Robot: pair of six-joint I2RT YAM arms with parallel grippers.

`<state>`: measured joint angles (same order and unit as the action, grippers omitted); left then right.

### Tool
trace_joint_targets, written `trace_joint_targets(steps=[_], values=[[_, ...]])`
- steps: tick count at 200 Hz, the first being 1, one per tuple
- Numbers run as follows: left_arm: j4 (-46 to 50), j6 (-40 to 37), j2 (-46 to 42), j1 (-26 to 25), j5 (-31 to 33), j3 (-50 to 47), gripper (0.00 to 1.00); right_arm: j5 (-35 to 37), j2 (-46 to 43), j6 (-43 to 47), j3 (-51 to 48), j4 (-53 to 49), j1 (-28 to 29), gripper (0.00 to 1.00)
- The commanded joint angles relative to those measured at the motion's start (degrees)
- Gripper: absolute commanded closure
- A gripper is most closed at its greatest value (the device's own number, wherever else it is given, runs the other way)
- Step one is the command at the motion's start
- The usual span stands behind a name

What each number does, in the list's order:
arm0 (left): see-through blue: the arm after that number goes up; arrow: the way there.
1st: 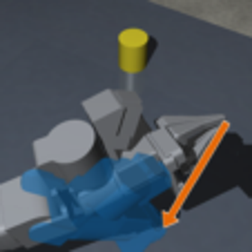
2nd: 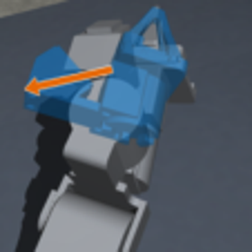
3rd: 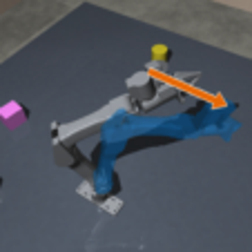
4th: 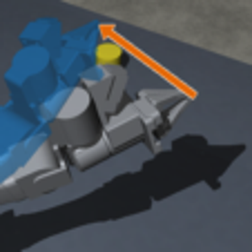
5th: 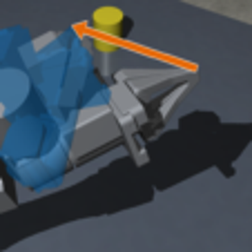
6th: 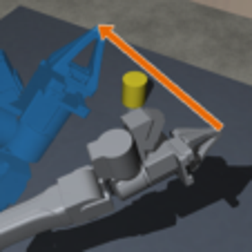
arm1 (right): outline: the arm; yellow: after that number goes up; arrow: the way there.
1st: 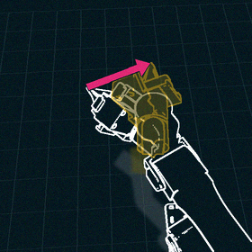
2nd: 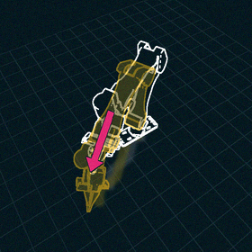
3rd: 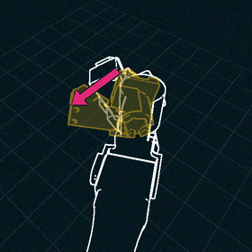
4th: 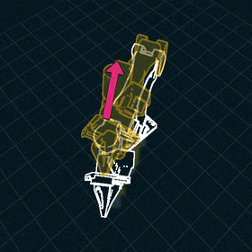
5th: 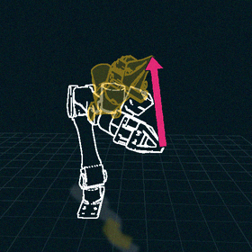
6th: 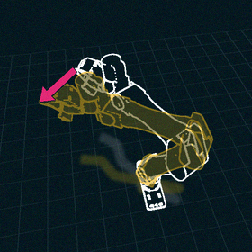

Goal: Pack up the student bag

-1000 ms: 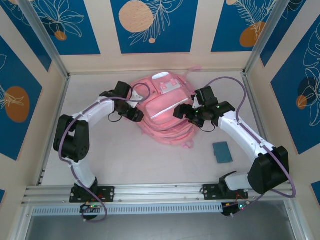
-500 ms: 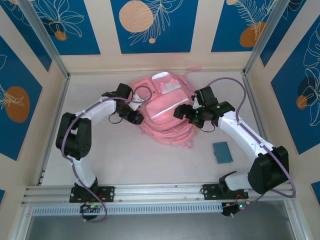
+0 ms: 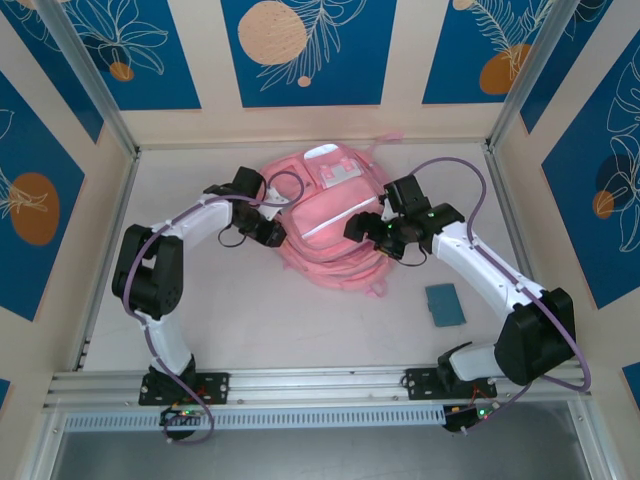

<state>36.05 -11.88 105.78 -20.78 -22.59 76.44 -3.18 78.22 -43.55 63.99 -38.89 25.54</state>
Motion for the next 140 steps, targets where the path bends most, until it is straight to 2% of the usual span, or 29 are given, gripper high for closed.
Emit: trace_joint_targets(steps=[1, 20, 77, 102, 108, 119, 140], values=[[0.2, -0.3, -0.7, 0.4, -1.7, -0.5, 0.92, 0.3, 0.5, -2.4, -1.5, -1.7, 1.2, 0.16], [-0.4, 0.7, -2.4, 0.4, -1.4, -2.0, 1.0, 0.5, 0.6, -4.5, -3.1, -1.0, 2.0, 0.17], [-3.7, 5.9, -9.0, -0.3, -2.2, -8.6, 1.0, 0.8, 0.6, -9.7, -8.8, 4.8, 4.5, 0.19], [-7.6, 8.9, -12.7, -0.7, 0.3, -12.9, 1.0, 1.1, 0.9, -10.9, -9.7, 6.4, 5.1, 0.2], [-8.1, 9.0, -13.0, -0.6, 1.2, -13.5, 0.94, 1.1, 0.9, -10.9, -9.7, 6.5, 5.0, 0.2], [-8.4, 9.2, -13.1, -0.5, 3.3, -13.7, 0.77, 1.6, 0.9, -10.6, -9.5, 6.1, 5.0, 0.2], [-8.2, 8.6, -11.3, -0.4, 4.3, -12.3, 0.63, 2.2, 0.8, -9.8, -9.1, 5.5, 4.8, 0.2]])
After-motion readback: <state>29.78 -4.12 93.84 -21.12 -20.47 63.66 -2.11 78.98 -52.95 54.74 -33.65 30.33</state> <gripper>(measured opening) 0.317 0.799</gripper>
